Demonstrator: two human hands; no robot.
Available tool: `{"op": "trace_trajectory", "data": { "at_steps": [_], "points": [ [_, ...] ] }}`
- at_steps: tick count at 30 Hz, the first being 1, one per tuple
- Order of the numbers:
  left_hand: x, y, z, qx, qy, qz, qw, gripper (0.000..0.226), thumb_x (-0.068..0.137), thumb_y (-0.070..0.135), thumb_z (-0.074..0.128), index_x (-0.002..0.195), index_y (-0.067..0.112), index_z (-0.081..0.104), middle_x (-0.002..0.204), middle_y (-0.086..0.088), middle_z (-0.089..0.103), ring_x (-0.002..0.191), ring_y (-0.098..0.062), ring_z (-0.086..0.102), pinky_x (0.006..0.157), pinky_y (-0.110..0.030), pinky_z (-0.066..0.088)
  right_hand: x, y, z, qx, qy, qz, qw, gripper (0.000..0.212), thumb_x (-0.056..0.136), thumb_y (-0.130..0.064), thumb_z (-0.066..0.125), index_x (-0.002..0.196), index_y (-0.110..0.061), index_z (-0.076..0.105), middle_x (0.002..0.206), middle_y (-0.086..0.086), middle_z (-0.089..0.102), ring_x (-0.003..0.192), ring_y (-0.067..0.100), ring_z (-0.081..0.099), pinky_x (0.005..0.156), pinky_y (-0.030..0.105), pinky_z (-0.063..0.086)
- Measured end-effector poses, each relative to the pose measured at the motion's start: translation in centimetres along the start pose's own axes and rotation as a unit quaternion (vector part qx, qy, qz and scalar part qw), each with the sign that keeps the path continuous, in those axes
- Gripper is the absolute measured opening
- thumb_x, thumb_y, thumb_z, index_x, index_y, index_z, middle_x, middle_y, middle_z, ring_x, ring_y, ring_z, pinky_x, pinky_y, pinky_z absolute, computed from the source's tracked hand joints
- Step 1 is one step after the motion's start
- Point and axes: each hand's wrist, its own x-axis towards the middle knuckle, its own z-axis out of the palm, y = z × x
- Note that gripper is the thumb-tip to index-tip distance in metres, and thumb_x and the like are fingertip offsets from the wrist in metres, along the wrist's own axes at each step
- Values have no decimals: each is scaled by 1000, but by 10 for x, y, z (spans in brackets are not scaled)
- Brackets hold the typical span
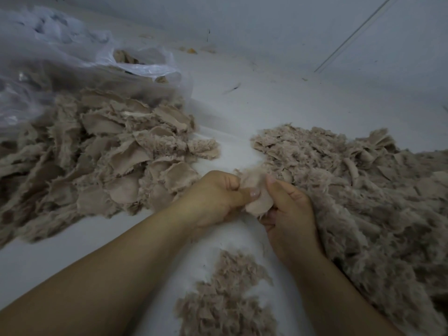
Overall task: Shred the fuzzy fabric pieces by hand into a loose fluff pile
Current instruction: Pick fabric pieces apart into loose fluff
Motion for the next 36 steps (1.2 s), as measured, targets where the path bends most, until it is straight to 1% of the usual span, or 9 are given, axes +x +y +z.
{"op": "trace_trajectory", "data": {
  "at_steps": [5, 9, 13, 15, 20, 22, 26, 32, 36],
  "points": [
    [17, 3, -13, -186, 187, 86, 961, 41, 94, 42, 56, 99, 1, 63, 48, 0, 32, 34, -10, 26, 36, -15, 20, 4, -1, 0, 14, 26, 18, 999, 38, 103, -28, 45, 88, -4, 70, 57, -2, 28, 46, 9, 20, 42, 23, 14],
    [19, -12, -6, 141, 180, 104, 968, 15, 96, 17, 58, 99, 9, 69, 40, 11, 45, 34, -2, 38, 37, -15, 29, 3, 0, 2, 10, 43, 15, 999, 36, 104, -24, 45, 84, -7, 70, 57, -1, 28, 46, 9, 20, 40, 21, 18],
    [23, -10, -2, 475, 140, 93, 864, 28, 90, 36, 63, 111, 17, 63, 91, 2, 66, 87, -18, 63, 72, -33, 51, 4, 1, 2, 12, 47, 12, 999, 35, 105, -20, 44, 85, -5, 68, 56, -1, 27, 45, 9, 20, 39, 20, 18],
    [22, -9, 3, 531, 147, 97, 829, 18, 90, 38, 60, 99, 23, 63, 92, 5, 63, 91, -22, 61, 66, -31, 46, 4, 3, 1, 1, 54, 14, 998, 31, 104, -17, 45, 88, -6, 69, 57, -1, 28, 45, 9, 20, 38, 20, 20],
    [23, -16, -1, 238, 157, 129, 950, 20, 89, 13, 66, 71, 22, 64, 59, 6, 58, 62, -21, 61, 56, -28, 48, 7, 4, 0, -36, 49, 32, 998, 24, 100, -5, 50, 112, -21, 64, 55, -6, 44, 45, 5, 31, 38, 18, 28],
    [20, -15, -5, 98, 147, 123, 977, 28, 89, 7, 66, 68, 24, 70, 54, 11, 57, 47, -9, 52, 49, -23, 43, 8, 3, 1, -48, 24, 34, 998, 31, 98, -2, 51, 97, -28, 69, 56, -6, 46, 43, 5, 30, 37, 17, 27],
    [17, -13, -3, -9, 107, 115, 988, 29, 95, 8, 59, 75, 22, 73, 58, 0, 62, 46, -11, 51, 46, -19, 41, 7, 3, 2, -77, 6, 33, 996, 52, 97, -2, 53, 52, -26, 64, 49, -5, 37, 41, 7, 25, 37, 19, 24],
    [15, -7, -1, -21, 67, 98, 993, 15, 85, 32, 69, 88, 18, 69, 51, 1, 59, 36, -10, 41, 37, -16, 31, 6, 6, 1, -95, 27, 3, 995, 18, 97, -7, 58, 86, 5, 66, 71, 31, 56, 56, 26, 40, 47, 26, 32],
    [15, -9, 0, -7, 91, 92, 992, 25, 90, 9, 66, 67, 15, 64, 47, -3, 50, 40, -12, 39, 44, -18, 32, 6, 7, 0, -103, 32, -7, 994, 23, 99, -9, 54, 78, -4, 62, 59, 8, 54, 45, 11, 40, 41, 23, 33]
  ]
}}
